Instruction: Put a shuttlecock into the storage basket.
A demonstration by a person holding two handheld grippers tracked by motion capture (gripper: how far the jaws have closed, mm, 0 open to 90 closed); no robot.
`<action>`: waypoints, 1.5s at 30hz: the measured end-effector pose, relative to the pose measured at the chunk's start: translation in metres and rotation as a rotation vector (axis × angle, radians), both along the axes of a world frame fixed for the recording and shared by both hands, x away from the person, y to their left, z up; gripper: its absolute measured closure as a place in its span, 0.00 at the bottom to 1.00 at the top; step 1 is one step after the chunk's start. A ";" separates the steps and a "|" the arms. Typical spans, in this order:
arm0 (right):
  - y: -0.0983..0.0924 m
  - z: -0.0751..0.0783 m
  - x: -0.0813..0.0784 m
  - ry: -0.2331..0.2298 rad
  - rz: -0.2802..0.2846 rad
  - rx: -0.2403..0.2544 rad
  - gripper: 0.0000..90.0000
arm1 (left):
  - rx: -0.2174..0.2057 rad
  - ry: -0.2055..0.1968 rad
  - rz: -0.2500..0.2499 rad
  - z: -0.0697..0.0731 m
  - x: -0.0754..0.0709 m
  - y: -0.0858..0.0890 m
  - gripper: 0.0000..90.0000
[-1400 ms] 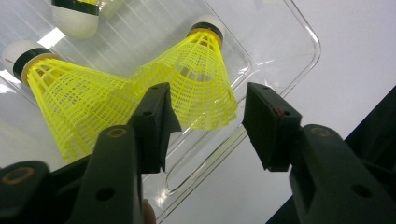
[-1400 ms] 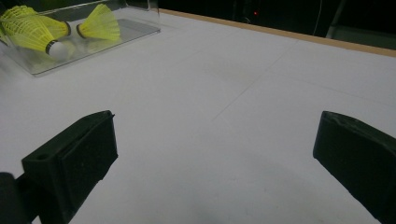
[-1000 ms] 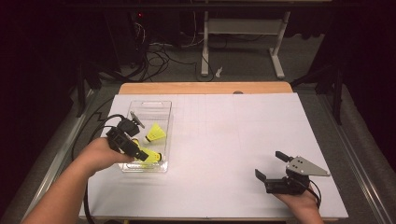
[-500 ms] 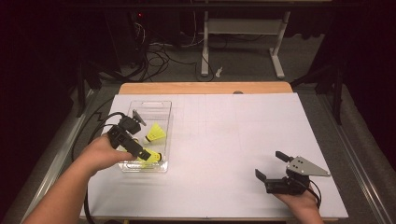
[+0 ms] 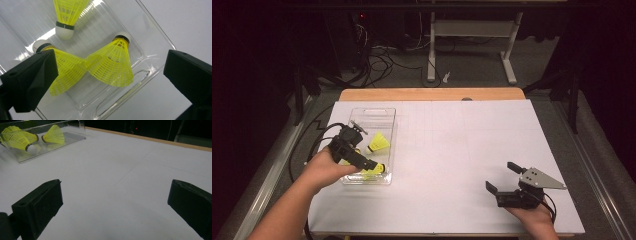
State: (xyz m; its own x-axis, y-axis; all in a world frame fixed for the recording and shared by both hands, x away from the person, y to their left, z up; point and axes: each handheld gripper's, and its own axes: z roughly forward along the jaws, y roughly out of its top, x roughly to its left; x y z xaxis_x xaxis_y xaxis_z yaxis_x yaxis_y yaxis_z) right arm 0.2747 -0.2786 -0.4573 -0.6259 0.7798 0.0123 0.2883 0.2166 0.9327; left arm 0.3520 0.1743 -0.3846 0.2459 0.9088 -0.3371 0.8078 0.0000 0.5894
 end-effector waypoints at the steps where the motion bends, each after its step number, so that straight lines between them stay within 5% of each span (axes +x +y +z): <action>1: 0.000 0.000 0.000 0.000 0.000 0.000 0.00 | -0.034 -0.003 0.007 0.000 -0.001 0.001 0.01; 10: 0.000 0.000 -0.001 -0.004 -0.002 0.000 0.00 | -0.140 -0.132 0.034 -0.015 -0.015 0.018 0.00; 11: 0.000 0.000 -0.001 -0.004 -0.002 0.000 0.00 | -0.190 -0.185 0.081 -0.018 -0.014 0.016 0.00; 13: 0.000 0.000 -0.001 -0.005 -0.002 0.000 0.00 | -0.184 -0.175 0.046 -0.020 -0.021 0.022 0.01; 24: -0.001 -0.001 -0.001 -0.004 -0.014 0.002 0.00 | -0.273 -0.334 0.053 -0.033 -0.036 0.025 0.01; 34: -0.001 0.000 -0.001 -0.003 -0.027 0.009 0.00 | -0.386 -0.414 0.052 -0.035 -0.052 0.028 0.00; 36: -0.002 0.000 -0.001 -0.006 -0.027 0.011 0.00 | -0.373 -0.424 0.038 -0.036 -0.055 0.027 0.00; 45: -0.002 0.003 -0.003 -0.020 -0.033 0.026 0.00 | -0.439 -0.471 0.011 -0.035 -0.070 0.028 0.00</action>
State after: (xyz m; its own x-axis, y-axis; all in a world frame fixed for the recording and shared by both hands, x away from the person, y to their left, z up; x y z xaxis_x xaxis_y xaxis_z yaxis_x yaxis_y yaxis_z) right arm 0.2713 -0.2802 -0.4546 -0.6004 0.7994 0.0207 0.2763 0.1831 0.9435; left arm 0.2822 0.2024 -0.4198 0.4498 0.7140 -0.5366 0.4614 0.3287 0.8241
